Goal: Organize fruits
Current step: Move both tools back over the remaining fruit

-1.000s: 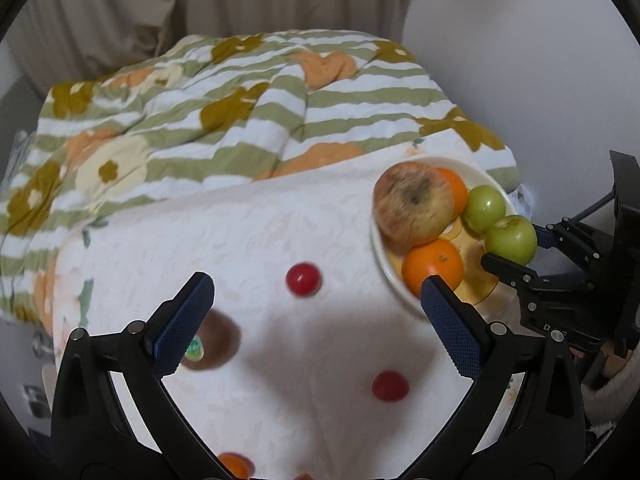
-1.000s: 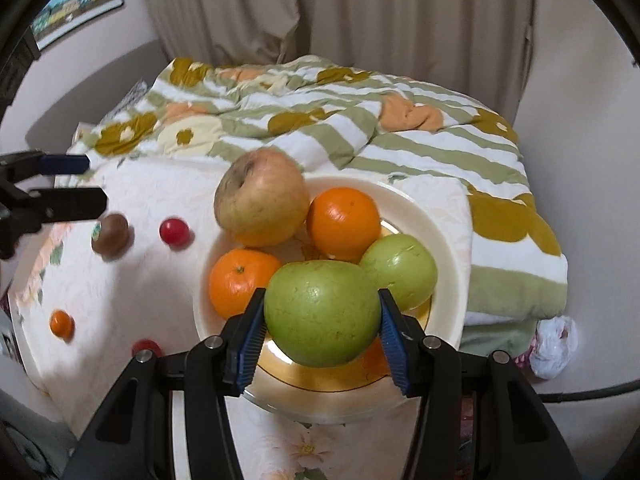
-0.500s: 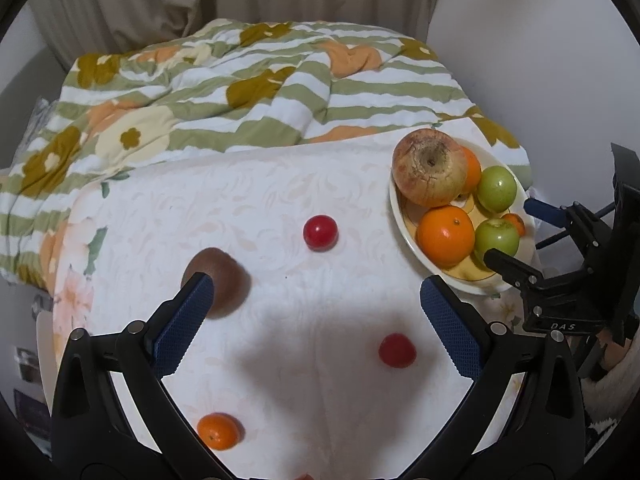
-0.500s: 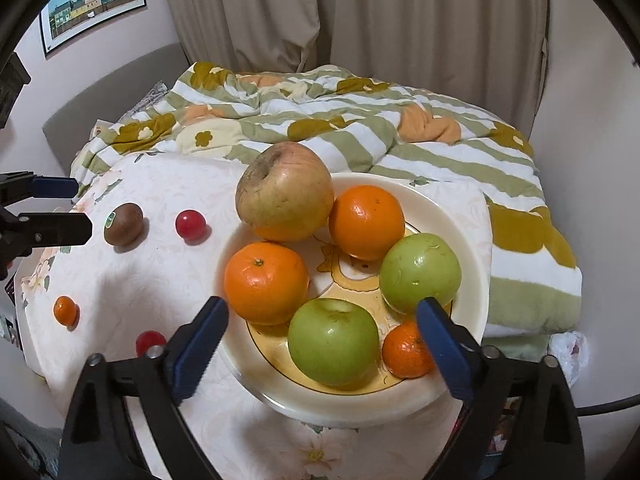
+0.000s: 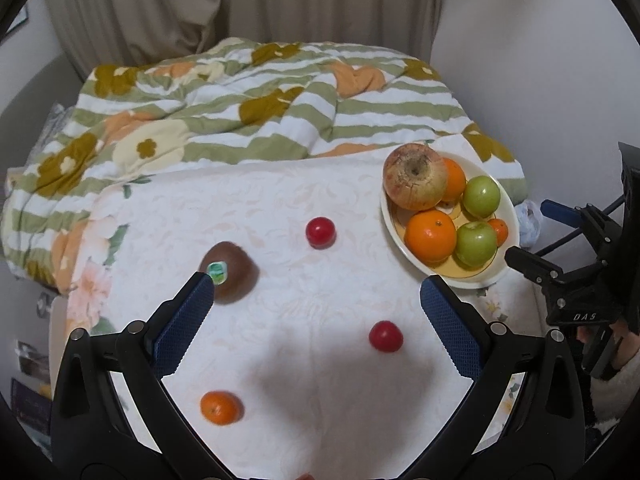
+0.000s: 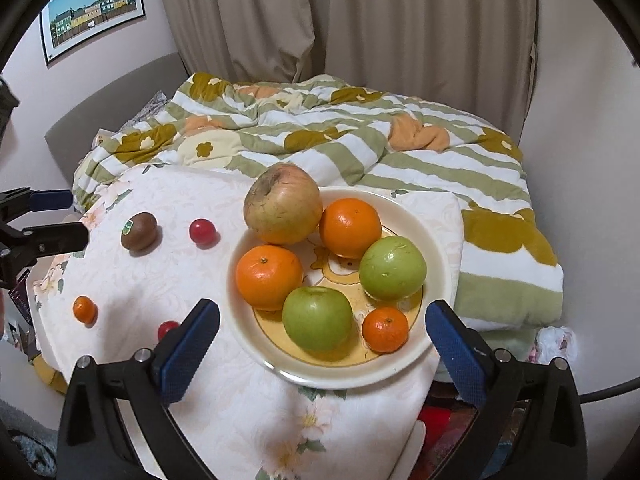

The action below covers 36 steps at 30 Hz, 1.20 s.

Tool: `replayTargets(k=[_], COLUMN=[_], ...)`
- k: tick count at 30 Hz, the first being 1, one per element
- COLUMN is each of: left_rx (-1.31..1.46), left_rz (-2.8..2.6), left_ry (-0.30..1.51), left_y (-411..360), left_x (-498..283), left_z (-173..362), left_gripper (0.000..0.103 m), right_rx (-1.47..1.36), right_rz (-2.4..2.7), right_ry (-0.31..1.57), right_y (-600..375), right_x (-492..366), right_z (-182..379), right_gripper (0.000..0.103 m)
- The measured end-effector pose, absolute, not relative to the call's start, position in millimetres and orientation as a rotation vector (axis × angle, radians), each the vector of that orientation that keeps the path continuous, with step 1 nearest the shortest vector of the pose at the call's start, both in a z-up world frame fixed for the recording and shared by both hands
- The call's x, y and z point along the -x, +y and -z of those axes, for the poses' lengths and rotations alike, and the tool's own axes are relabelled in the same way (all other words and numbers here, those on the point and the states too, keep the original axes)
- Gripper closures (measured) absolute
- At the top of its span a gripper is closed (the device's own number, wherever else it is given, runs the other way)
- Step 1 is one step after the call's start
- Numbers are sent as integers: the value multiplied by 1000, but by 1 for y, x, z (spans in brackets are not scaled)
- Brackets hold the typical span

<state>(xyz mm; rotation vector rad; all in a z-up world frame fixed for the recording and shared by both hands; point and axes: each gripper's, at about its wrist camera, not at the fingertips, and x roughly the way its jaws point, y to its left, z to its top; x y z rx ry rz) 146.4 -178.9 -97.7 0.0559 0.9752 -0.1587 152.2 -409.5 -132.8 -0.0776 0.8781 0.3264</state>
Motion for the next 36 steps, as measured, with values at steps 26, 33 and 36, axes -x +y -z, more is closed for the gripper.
replayTargets(k=[26,33,36], left_rx=[89,88,82], left_rz=[-30,43,66], left_ry=[1004,1061,1063], left_y=[-45,-41,-43], left_x=[-43,-40,-41], left_z=[111,158,174], left_gripper=[0,0,0], right_rx=[95,74,46], right_rz=[-321,-310,-309], right_ry=[940,1023,1034], right_y=[-311,-287,-282], right_x=[-106,-101,-101], right_z=[112,155,169], right_gripper=[0,0,0])
